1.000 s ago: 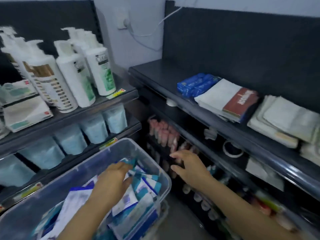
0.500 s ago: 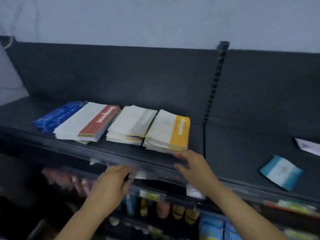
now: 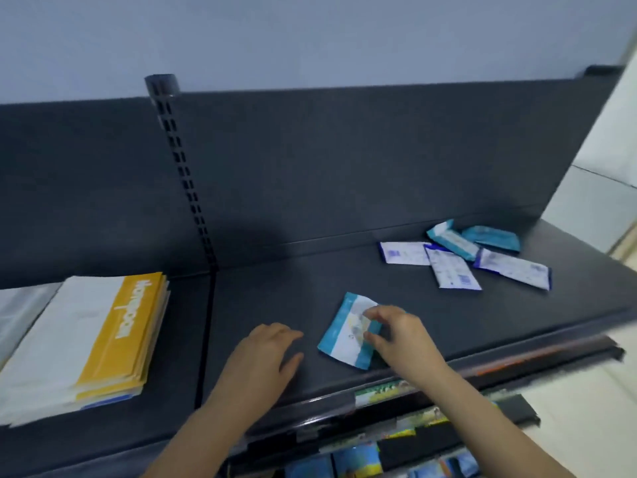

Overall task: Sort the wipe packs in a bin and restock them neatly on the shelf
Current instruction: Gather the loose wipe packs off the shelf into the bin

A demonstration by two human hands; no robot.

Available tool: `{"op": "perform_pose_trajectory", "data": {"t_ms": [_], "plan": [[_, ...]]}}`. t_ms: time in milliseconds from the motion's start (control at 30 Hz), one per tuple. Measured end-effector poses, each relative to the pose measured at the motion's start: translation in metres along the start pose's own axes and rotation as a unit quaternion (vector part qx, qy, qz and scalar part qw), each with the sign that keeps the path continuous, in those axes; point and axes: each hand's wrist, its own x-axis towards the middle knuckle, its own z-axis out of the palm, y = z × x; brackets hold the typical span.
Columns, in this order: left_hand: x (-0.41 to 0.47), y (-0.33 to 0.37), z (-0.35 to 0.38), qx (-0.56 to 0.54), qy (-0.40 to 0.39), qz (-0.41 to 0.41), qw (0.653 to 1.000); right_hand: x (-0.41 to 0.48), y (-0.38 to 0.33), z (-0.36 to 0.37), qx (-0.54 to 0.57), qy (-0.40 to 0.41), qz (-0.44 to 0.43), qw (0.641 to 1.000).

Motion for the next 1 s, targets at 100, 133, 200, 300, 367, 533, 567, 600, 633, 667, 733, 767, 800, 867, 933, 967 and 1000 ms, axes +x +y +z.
{"op": "perform_pose_trajectory", "data": {"t_ms": [100, 133, 200, 300, 367, 533, 567, 600, 633, 667, 733, 767, 800, 867, 933, 967, 1000], "plan": [[0.038, 0.017, 0.024, -0.008, -0.023, 0.019, 1.000, 0.006, 0.026, -0.015, -0.020, 0.023, 0.033, 0.999], [0.050, 0.021, 0.031, -0.011, -0.028, 0.026, 0.999, 0.008, 0.033, -0.021, -0.025, 0.031, 0.046, 0.998], [0.072, 0.025, 0.045, -0.017, -0.051, 0.025, 0.998, 0.015, 0.044, -0.033, -0.035, 0.048, 0.070, 0.996], [0.103, 0.027, 0.064, -0.003, -0.111, 0.011, 0.994, 0.027, 0.057, -0.049, -0.043, 0.077, 0.101, 0.991], [0.121, 0.028, 0.071, 0.004, -0.127, 0.015, 0.992, 0.036, 0.064, -0.056, -0.042, 0.092, 0.123, 0.987], [0.171, 0.027, 0.079, -0.012, -0.140, 0.010, 0.990, 0.049, 0.079, -0.062, -0.039, 0.110, 0.164, 0.979], [0.179, 0.028, 0.079, -0.020, -0.143, 0.003, 0.989, 0.050, 0.082, -0.063, -0.036, 0.114, 0.171, 0.978], [0.188, 0.029, 0.079, -0.027, -0.149, -0.002, 0.988, 0.052, 0.085, -0.065, -0.035, 0.117, 0.176, 0.977], [0.195, 0.031, 0.079, -0.038, -0.157, -0.008, 0.987, 0.053, 0.088, -0.067, -0.036, 0.119, 0.181, 0.976], [0.201, 0.032, 0.080, -0.050, -0.169, -0.016, 0.984, 0.056, 0.091, -0.069, -0.037, 0.122, 0.184, 0.975], [0.211, 0.037, 0.080, -0.068, -0.206, -0.030, 0.976, 0.063, 0.100, -0.074, -0.034, 0.133, 0.191, 0.972], [0.215, 0.040, 0.080, -0.068, -0.223, -0.028, 0.972, 0.067, 0.105, -0.078, -0.032, 0.139, 0.194, 0.971], [0.217, 0.043, 0.081, -0.062, -0.233, -0.018, 0.970, 0.071, 0.110, -0.082, -0.029, 0.145, 0.196, 0.969], [0.222, 0.050, 0.081, -0.065, -0.233, -0.003, 0.970, 0.079, 0.123, -0.092, -0.025, 0.151, 0.194, 0.969], [0.230, 0.059, 0.080, -0.098, -0.216, -0.001, 0.972, 0.087, 0.139, -0.104, -0.033, 0.151, 0.190, 0.970], [0.235, 0.065, 0.080, -0.114, -0.204, -0.001, 0.972, 0.091, 0.149, -0.112, -0.041, 0.152, 0.188, 0.969], [0.241, 0.071, 0.081, -0.126, -0.196, -0.002, 0.972, 0.095, 0.159, -0.119, -0.048, 0.155, 0.186, 0.969]]}}
